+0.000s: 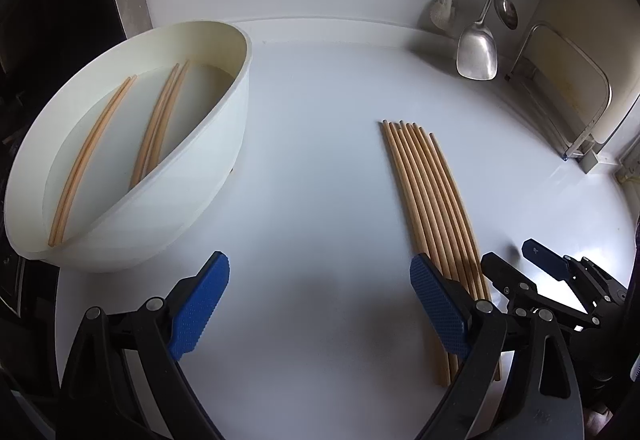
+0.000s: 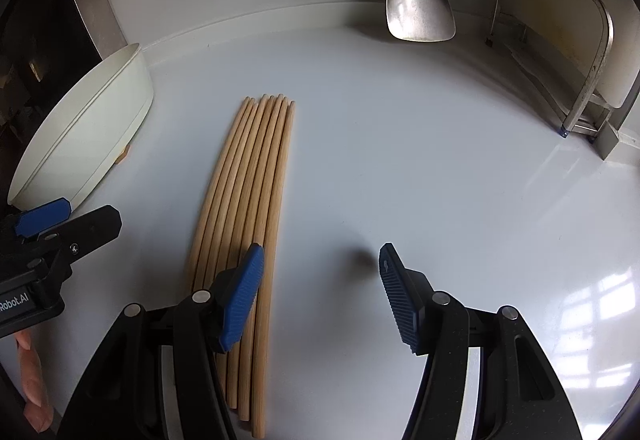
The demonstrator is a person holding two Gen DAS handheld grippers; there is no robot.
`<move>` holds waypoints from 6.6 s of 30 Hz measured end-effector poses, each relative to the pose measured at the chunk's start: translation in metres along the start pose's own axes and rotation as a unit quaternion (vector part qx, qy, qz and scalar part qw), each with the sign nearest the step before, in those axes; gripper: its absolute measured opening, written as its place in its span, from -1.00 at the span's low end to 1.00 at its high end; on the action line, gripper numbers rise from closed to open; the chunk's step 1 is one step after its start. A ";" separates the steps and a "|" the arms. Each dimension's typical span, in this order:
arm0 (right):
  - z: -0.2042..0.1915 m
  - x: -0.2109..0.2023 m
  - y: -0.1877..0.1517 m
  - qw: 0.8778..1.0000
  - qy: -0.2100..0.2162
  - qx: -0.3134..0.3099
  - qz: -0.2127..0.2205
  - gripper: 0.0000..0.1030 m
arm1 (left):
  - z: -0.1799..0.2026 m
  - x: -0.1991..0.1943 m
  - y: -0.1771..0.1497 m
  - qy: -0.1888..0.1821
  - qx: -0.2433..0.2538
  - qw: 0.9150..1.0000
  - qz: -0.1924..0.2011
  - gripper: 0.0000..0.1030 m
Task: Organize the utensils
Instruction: 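Lower both open tools over the chopstick bundle and separate one chopstick, then close the right tool on a loose chopstick while the left tool grasps another, then lift both held chopsticks and carry them over the white basin, then open both tools to drop the chopsticks into the basin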
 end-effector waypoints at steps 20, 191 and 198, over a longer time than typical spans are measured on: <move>-0.006 0.006 -0.001 0.999 -0.021 -0.033 0.007 0.02 | 0.009 0.007 0.003 -0.004 -0.005 1.000 -0.004 0.75; -0.271 0.086 0.156 0.989 0.102 -0.038 -0.095 -0.87 | -0.244 0.013 0.126 0.011 -0.046 0.996 -0.076 -0.86; -0.270 0.087 0.158 0.990 0.094 -0.036 -0.098 -0.79 | -0.246 0.019 0.130 0.017 -0.049 0.995 -0.081 -0.83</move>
Point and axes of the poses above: each gripper's, at about its wrist camera, not at the fingertips, and x roughly the way its jaws point, z to its right, y to its top, the point moved 3 cm from there along x, roughly the way its jaws point, and after that the axes turned 4 degrees about -x, right-handed, at the moved point
